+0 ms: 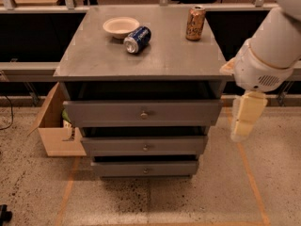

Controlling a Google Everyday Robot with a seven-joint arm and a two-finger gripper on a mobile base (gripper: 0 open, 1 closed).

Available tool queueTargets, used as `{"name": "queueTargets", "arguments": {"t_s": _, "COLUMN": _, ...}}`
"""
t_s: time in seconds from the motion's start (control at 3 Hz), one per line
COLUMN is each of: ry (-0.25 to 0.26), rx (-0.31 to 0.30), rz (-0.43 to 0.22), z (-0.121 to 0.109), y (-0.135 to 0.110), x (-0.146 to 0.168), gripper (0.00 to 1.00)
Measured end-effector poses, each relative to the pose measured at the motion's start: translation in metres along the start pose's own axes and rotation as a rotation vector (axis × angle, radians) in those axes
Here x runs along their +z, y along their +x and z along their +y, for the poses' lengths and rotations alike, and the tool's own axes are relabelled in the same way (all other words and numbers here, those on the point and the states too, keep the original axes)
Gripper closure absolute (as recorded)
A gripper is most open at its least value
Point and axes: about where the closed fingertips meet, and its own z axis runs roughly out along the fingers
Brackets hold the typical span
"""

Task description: Open top drawer

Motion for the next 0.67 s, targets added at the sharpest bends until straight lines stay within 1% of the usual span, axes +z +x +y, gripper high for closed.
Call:
{"name": "queueTargets", "arguments": {"t_s": 0.33, "ry": 0.021, "rx": -0.062, "rz": 0.01, "z": 0.004, "y": -0.013, "x": 0.035, "gripper": 0.0}}
{"name": "queueTargets", "arguments": {"t_s": 0.67, "ry": 0.003, "rx": -0.097, "rz": -0.011, "z": 0.01, "y": -0.024, "x": 0.069, "gripper": 0.0}}
